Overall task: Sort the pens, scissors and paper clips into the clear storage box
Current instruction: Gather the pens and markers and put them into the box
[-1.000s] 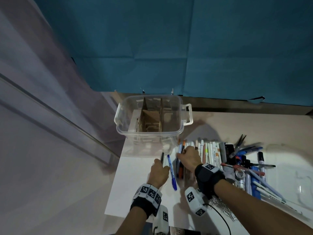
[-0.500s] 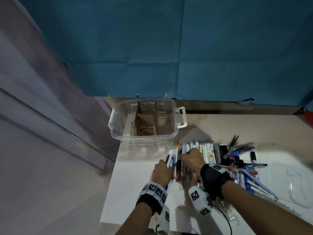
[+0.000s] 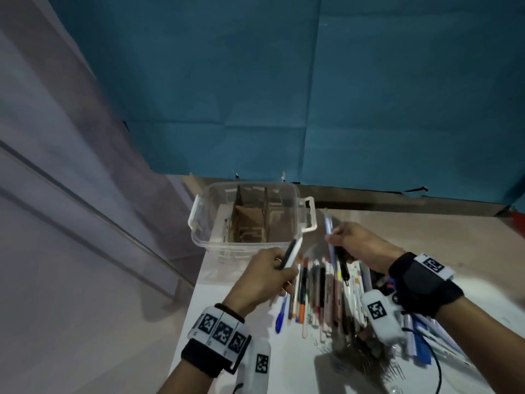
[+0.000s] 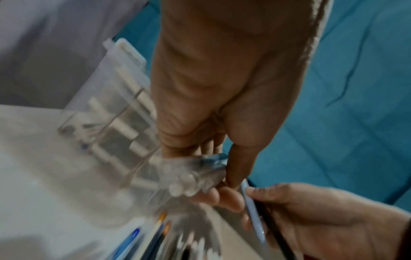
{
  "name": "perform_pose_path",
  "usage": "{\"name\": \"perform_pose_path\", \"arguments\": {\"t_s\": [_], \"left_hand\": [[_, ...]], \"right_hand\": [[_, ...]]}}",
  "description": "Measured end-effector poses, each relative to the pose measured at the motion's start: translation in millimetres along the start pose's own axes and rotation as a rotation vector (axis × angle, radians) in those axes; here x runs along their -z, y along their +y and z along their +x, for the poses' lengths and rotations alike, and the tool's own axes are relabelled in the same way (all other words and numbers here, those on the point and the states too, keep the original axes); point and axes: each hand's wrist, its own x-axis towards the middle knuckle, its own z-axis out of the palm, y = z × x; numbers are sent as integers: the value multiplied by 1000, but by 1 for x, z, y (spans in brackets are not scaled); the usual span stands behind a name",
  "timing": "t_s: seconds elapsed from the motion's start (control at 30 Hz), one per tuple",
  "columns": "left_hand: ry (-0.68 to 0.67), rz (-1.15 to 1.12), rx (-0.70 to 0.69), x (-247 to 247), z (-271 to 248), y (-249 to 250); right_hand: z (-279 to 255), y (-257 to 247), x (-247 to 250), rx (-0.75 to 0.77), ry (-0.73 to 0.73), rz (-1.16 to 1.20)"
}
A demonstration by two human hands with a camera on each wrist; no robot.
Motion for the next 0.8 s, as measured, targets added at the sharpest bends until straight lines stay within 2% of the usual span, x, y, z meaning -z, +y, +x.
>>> {"name": "perform_pose_path", "arguments": {"t_s": [0.13,0.23,0.33,0.43,0.57,0.7,0.8], "left_hand": [[184,-120,-65,54,6,23],[330,-118,-25,94,22,20],[450,-15,31,129,38,10],[471,111,80,153,54,6],[473,442,85,166,59,6],[509,484,2,165,47,11],[519,409,-34,157,35,17]], "right_hand": [[14,-49,-15,123,-21,9],[26,-84,-45,182,-105,-95],[42,-118,-80,218,-172,-200],[69,-145,-108,233,-152,-206],[103,-166,-130,244,-93,-291],[123,-181,-140,260,23,-319],[128,-177,-130,253,39,-396]]}}
